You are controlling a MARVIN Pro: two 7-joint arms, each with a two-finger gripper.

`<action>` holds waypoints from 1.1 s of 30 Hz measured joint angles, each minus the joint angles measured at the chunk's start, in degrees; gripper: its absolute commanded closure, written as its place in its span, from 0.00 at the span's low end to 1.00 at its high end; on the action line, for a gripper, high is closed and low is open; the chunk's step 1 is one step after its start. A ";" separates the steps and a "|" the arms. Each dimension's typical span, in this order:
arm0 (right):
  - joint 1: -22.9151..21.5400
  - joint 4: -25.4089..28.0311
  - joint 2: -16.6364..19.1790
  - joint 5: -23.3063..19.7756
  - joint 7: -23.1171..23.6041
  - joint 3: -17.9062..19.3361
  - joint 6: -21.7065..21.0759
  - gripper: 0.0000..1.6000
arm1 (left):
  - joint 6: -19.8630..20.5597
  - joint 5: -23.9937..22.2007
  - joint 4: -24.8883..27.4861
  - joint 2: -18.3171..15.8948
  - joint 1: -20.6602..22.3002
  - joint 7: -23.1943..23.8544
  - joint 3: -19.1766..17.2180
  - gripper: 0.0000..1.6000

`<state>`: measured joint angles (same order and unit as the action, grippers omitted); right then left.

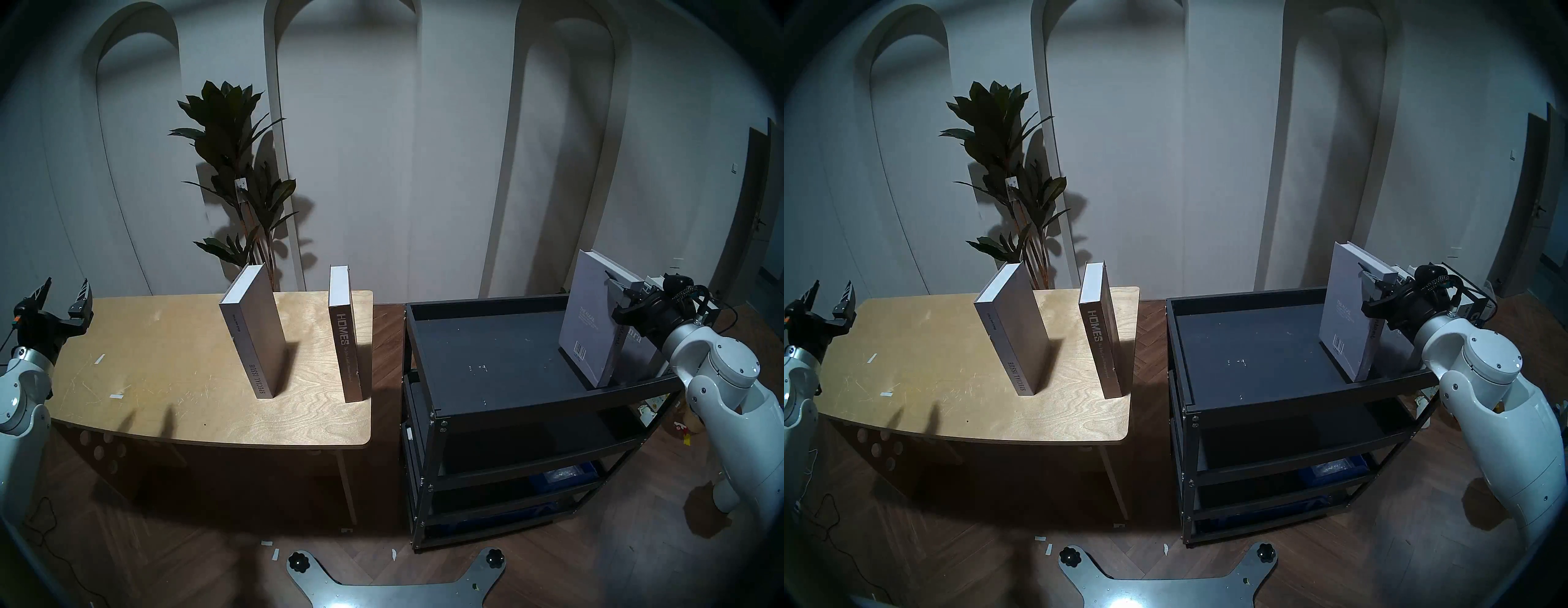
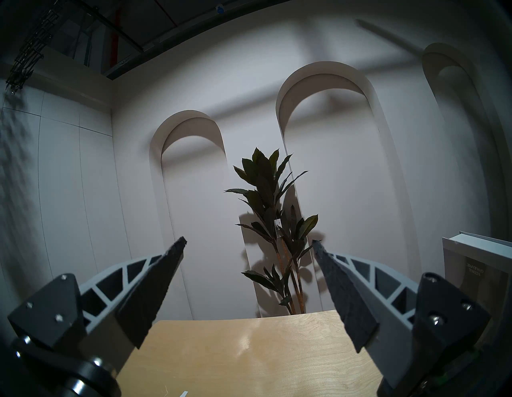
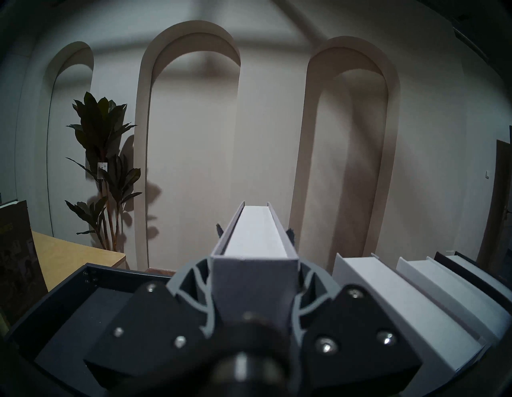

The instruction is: Move the books from the display table onto the shelf, standing them upright with spines facing out and tallest at one end

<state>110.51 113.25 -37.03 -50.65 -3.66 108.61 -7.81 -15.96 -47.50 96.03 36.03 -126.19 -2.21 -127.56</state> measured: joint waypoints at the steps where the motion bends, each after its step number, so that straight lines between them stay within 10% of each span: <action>1: -0.01 -0.01 -0.01 0.01 0.00 -0.01 0.01 1.00 | 0.00 0.00 0.00 0.00 0.00 0.00 0.00 0.00; 33: 2.64 -2.69 -1.89 2.17 5.15 5.30 0.86 1.00 | 0.03 0.04 0.03 0.06 0.00 0.00 -0.04 0.00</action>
<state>113.15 110.56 -38.92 -48.49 1.48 113.91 -6.95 -15.93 -47.46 96.06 36.09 -126.19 -2.21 -127.60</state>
